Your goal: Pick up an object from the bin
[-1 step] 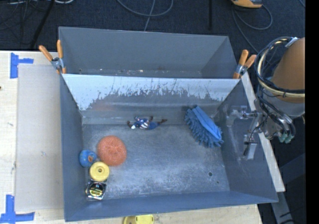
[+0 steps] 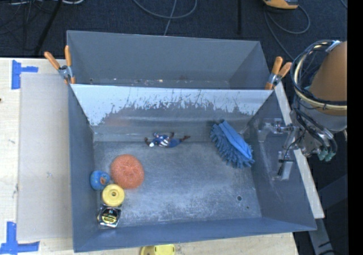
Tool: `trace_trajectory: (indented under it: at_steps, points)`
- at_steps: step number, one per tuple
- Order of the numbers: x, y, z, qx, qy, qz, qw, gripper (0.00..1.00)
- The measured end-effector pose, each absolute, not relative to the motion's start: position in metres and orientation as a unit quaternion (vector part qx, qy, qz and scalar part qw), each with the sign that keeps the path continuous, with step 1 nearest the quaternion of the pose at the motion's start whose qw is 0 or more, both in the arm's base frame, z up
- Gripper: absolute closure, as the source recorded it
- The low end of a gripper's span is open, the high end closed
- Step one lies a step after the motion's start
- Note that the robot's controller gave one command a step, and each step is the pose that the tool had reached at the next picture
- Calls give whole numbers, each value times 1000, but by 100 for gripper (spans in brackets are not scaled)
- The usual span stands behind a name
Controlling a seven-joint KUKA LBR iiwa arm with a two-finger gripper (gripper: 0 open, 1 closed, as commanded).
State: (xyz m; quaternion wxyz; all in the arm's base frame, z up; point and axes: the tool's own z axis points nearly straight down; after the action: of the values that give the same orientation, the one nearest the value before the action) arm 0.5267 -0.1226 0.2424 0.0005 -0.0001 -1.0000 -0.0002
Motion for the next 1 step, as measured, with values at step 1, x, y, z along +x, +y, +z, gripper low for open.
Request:
trace_trajectory:
  at_steps: [1]
  points:
    - [529,-115,223,-33,-999,1,-4,0]
